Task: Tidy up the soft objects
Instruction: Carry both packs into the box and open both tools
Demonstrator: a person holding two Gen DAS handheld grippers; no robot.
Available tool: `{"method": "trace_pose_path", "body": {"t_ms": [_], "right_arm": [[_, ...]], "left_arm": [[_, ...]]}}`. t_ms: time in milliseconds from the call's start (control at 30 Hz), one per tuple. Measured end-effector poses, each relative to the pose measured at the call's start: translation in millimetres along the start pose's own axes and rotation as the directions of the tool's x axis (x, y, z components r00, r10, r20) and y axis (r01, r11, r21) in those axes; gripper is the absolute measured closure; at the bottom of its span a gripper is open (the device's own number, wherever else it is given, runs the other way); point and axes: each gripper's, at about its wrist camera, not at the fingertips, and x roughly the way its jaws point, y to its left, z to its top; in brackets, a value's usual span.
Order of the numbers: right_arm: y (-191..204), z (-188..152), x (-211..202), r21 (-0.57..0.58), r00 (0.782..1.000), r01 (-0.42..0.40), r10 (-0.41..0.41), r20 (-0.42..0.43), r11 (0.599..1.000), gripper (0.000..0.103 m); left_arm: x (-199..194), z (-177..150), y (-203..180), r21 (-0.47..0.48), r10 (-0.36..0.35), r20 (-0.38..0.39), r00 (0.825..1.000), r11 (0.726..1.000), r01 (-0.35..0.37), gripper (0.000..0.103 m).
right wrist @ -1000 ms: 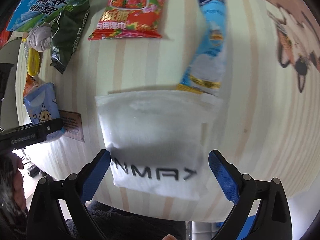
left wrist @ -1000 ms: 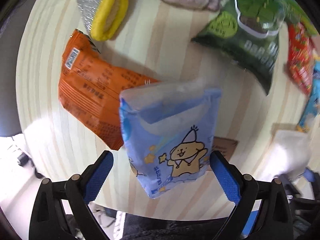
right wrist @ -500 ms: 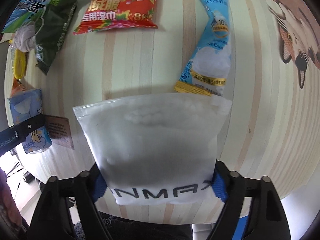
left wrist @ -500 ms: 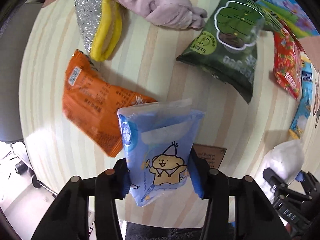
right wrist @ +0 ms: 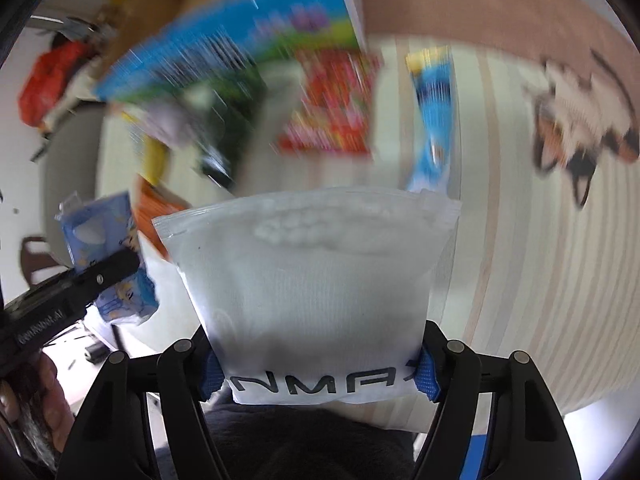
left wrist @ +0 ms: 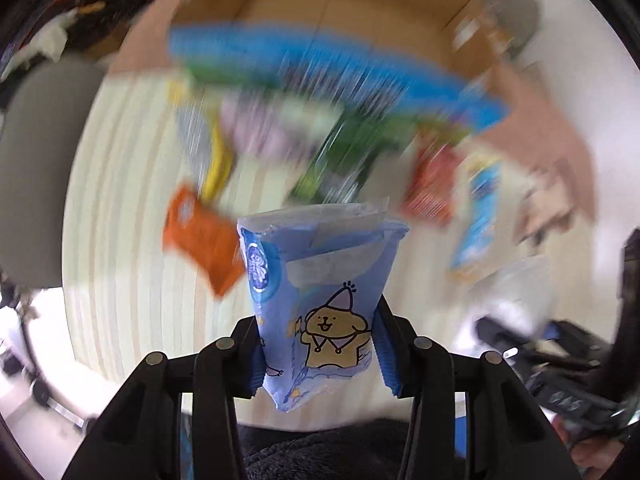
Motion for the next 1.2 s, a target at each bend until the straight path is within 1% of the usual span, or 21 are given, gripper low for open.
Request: {"method": "trace_pose_path", "body": {"t_ms": [33, 100, 133, 167, 233, 267, 300, 367, 433, 467, 600, 667, 700, 733, 833, 967, 1000, 1067, 1167, 1200], "right_arm": [[7, 12, -20, -0.005, 1.0, -0.016, 0.016, 0.026, 1.0, 0.028], [17, 37, -58, -0.013, 0.996, -0.035, 0.036, 0.085, 0.999, 0.028], [30, 46, -68, -0.018, 0.993, -0.039, 0.04, 0.115, 0.999, 0.028], [40, 61, -75, -0.015, 0.989, -0.041, 0.043, 0.141, 0.999, 0.028], [62, 98, -86, 0.001, 0.981, -0.038, 0.037, 0.19, 0.999, 0.028], [68, 120, -89, 0.017, 0.977, -0.027, 0.023, 0.212, 0.999, 0.028], [77, 140, -85, 0.026, 0.975, -0.016, 0.01, 0.223, 1.0, 0.028], [95, 196, -70, 0.056, 0.974, 0.001, -0.014, 0.224, 0.998, 0.028], [107, 242, -45, 0.082, 0.98, 0.016, -0.032, 0.199, 0.996, 0.028], [109, 263, -32, 0.093, 0.981, 0.029, -0.046, 0.187, 0.995, 0.028], [110, 327, 17, 0.099, 0.982, 0.105, -0.119, 0.149, 0.99, 0.028], [110, 351, 37, 0.098, 0.98, 0.137, -0.149, 0.132, 0.986, 0.028], [107, 356, 46, 0.098, 0.979, 0.149, -0.161, 0.126, 0.984, 0.028], [104, 370, 59, 0.097, 0.978, 0.163, -0.174, 0.119, 0.982, 0.028], [103, 391, 80, 0.089, 0.975, 0.193, -0.201, 0.095, 0.977, 0.028], [100, 410, 101, 0.078, 0.969, 0.228, -0.234, 0.076, 0.97, 0.027], [98, 412, 103, 0.087, 0.972, 0.217, -0.224, 0.077, 0.972, 0.026], [96, 416, 108, 0.09, 0.97, 0.23, -0.236, 0.063, 0.969, 0.024], [93, 421, 114, 0.091, 0.971, 0.231, -0.236, 0.05, 0.969, 0.018], [94, 420, 113, 0.09, 0.969, 0.236, -0.241, 0.052, 0.968, 0.017]], "left_arm": [[-16, 19, -12, 0.02, -0.026, 0.024, 0.999, 0.999, 0.026, 0.061], [-35, 63, -38, 0.071, -0.073, 0.057, 0.996, 0.995, 0.069, 0.061], [-45, 84, -43, 0.09, -0.085, 0.066, 0.994, 0.993, 0.079, 0.061], [-55, 93, -45, 0.105, -0.09, 0.07, 0.993, 0.991, 0.082, 0.061], [-49, 149, -54, 0.141, -0.076, 0.083, 0.994, 0.988, 0.064, 0.061], [-51, 161, -58, 0.153, -0.067, 0.084, 0.994, 0.987, 0.054, 0.061], [-47, 191, -59, 0.164, -0.05, 0.084, 0.995, 0.986, 0.036, 0.061], [-28, 232, -58, 0.173, -0.038, 0.055, 0.998, 0.984, 0.028, 0.061], [-4, 265, -58, 0.167, -0.023, 0.032, 0.999, 0.986, 0.018, 0.061], [13, 285, -57, 0.173, -0.02, 0.001, 1.0, 0.985, 0.019, 0.061], [65, 332, -52, 0.155, -0.018, -0.104, 0.994, 0.987, 0.034, 0.061], [83, 346, -50, 0.145, -0.028, -0.144, 0.989, 0.988, 0.049, 0.061], [95, 355, -48, 0.132, -0.032, -0.171, 0.985, 0.99, 0.055, 0.061], [103, 360, -47, 0.127, -0.044, -0.195, 0.98, 0.989, 0.069, 0.061], [126, 374, -47, 0.126, -0.042, -0.233, 0.972, 0.989, 0.073, 0.061], [140, 378, -55, 0.139, -0.045, -0.274, 0.961, 0.987, 0.086, 0.059], [145, 379, -56, 0.146, -0.033, -0.281, 0.959, 0.986, 0.076, 0.058], [151, 381, -57, 0.162, 0.003, -0.278, 0.961, 0.986, 0.043, 0.057], [153, 381, -55, 0.149, 0.005, -0.29, 0.957, 0.988, 0.04, 0.056], [152, 380, -54, 0.145, 0.003, -0.289, 0.957, 0.989, 0.041, 0.054]]}}
